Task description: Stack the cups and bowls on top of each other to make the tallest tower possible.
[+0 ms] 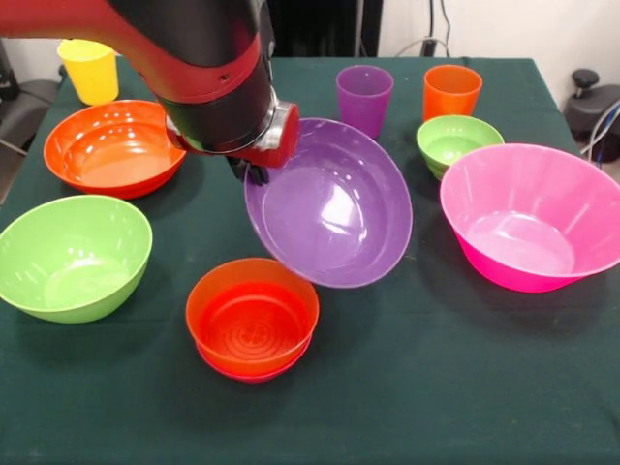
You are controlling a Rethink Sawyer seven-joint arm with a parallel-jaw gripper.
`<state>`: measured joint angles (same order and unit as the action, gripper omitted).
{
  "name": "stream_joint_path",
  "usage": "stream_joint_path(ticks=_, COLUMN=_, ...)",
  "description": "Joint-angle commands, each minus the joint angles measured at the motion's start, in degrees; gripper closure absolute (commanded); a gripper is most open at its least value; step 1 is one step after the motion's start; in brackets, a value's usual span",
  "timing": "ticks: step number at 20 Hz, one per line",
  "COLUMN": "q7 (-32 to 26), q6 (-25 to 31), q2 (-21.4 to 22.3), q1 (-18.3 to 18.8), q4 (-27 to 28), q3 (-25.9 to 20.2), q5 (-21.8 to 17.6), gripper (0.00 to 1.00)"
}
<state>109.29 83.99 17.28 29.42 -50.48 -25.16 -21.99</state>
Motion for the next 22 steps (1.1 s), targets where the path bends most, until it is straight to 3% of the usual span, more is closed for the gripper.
stream_joint_path(ticks=1, q7=-15.56, q6=4.31, q2=-1.24, q1=-1.84, q4=5.55, q3=-2.75, q5=-3.72, gripper=1.00)
stream_joint_path(ticks=5, q7=-15.81, q6=5.42, q2=-1.79, q1=-2.02, q4=6.05, q3=-3.10, q5=-2.89, gripper=1.00)
stream_joint_path(ticks=12, q7=-14.92, q6=10.57, q2=3.47, q1=-1.07, q4=0.01, q3=-3.59, q5=1.56, gripper=1.00)
stream_joint_path(ticks=16, q7=-15.06, q6=13.53, q2=3.62, q1=-1.23, q4=1.13, q3=-4.34, q5=2.28, gripper=1.00)
stream_joint_path(ticks=22, q7=-15.07, q6=13.71, q2=4.98, q1=-0.98, q4=-0.18, q3=-4.32, q5=2.27, gripper=1.00)
